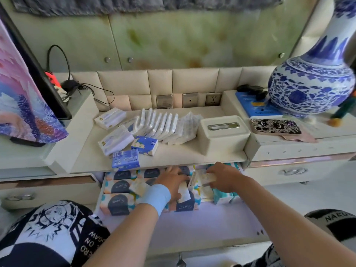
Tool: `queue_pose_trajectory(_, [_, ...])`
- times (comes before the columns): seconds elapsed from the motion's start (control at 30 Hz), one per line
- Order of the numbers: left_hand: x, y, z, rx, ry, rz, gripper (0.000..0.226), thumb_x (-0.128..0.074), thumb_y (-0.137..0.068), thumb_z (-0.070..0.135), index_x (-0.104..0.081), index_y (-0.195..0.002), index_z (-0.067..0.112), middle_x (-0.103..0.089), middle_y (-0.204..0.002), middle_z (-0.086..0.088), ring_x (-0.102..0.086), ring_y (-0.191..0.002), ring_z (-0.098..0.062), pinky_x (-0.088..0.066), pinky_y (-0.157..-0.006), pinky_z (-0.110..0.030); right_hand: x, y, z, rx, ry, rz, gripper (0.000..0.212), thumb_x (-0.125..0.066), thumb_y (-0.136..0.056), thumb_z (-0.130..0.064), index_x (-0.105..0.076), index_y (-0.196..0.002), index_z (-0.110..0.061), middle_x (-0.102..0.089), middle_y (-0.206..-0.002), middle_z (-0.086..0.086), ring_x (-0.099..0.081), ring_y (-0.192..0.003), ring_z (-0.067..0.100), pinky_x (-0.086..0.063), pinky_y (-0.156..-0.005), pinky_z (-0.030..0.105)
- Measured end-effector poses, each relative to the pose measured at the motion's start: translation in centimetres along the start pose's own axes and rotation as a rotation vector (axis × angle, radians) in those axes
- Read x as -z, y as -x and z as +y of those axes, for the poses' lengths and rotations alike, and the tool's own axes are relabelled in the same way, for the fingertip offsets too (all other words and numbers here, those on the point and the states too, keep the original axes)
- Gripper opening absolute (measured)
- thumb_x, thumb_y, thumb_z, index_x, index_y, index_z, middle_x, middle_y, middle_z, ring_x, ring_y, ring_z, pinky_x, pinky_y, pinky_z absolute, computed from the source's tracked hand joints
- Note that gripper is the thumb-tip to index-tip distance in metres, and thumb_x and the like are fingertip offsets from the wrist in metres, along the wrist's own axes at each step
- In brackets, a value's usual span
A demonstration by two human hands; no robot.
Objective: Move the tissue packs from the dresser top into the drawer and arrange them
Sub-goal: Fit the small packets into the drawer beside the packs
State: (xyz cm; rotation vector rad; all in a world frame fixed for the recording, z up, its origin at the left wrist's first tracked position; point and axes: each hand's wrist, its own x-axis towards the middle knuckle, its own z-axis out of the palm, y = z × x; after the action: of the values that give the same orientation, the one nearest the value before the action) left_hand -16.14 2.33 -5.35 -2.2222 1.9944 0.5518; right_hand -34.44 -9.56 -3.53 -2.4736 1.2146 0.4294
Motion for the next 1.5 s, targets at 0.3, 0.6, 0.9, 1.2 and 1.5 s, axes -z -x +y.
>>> queue_pose_trajectory(0.3, [-0.8, -0.8, -1.1, 0.073, 0.114, -0.015, 0.056, -0.073, -0.079, 0.035, -0.049, -0.129, 0.028, -0.037, -0.136, 0.006, -0.033, -0.131, -0.016, -0.039, -0.084, -0.032, -5.4, -0.6, 0.2, 0.074, 0.301, -0.053, 0.044, -0.063, -0.086, -0.029, -0.049, -0.128, -0.031, -0.061, -0.118, -0.001, -0.064, -0.103, 0.023, -0.054, -0.084, 0.036])
queue_pose_trajectory(0.6, [-1.4, -0.6, -1.7, 0.087, 0.15, -0.004, 0.051, -0.073, -0.077, 0.038, -0.049, -0.121, 0.03, -0.042, -0.129, 0.008, -0.037, -0.125, -0.016, -0.046, -0.091, -0.038, -7.6, -1.0, 0.1, 0.213, 0.594, -0.056, 0.032, -0.065, -0.09, -0.033, -0.06, -0.119, -0.022, -0.065, -0.109, 0.002, -0.066, -0.095, 0.022, -0.053, -0.077, 0.036])
queue_pose_trajectory(0.9, [-1.5, 0.1, -1.7, 0.11, 0.168, 0.0, 0.05, -0.072, -0.078, 0.037, -0.048, -0.122, 0.034, -0.048, -0.127, 0.007, -0.045, -0.119, -0.016, -0.048, -0.093, -0.041, -8.6, -1.4, -0.3, 0.115, 0.528, 0.164, 0.036, -0.067, -0.089, -0.026, -0.053, -0.121, -0.015, -0.054, -0.114, 0.006, -0.059, -0.095, 0.022, -0.049, -0.074, 0.034])
queue_pose_trajectory(1.2, [-0.9, 1.3, -1.9, 0.17, 0.338, 0.102, 0.031, -0.07, -0.077, 0.036, -0.049, -0.1, 0.037, -0.056, -0.112, 0.011, -0.056, -0.097, -0.014, -0.05, -0.079, -0.032, -5.0, -1.9, -2.2, 0.345, 0.239, 0.298, 0.075, -0.067, -0.081, 0.001, -0.035, -0.142, -0.029, -0.037, -0.142, 0.008, -0.053, -0.11, 0.027, -0.055, -0.082, 0.042])
queue_pose_trajectory(1.5, [-0.3, 2.6, -1.9, 0.163, 0.314, 0.119, 0.034, -0.069, -0.082, 0.043, -0.05, -0.109, 0.035, -0.059, -0.114, 0.011, -0.058, -0.101, -0.015, -0.049, -0.078, -0.031, -6.5, -2.1, 0.5, 0.088, 0.065, 0.433, 0.045, -0.05, -0.091, -0.008, -0.045, -0.136, -0.012, -0.055, -0.121, 0.009, -0.062, -0.09, 0.031, -0.053, -0.067, 0.041])
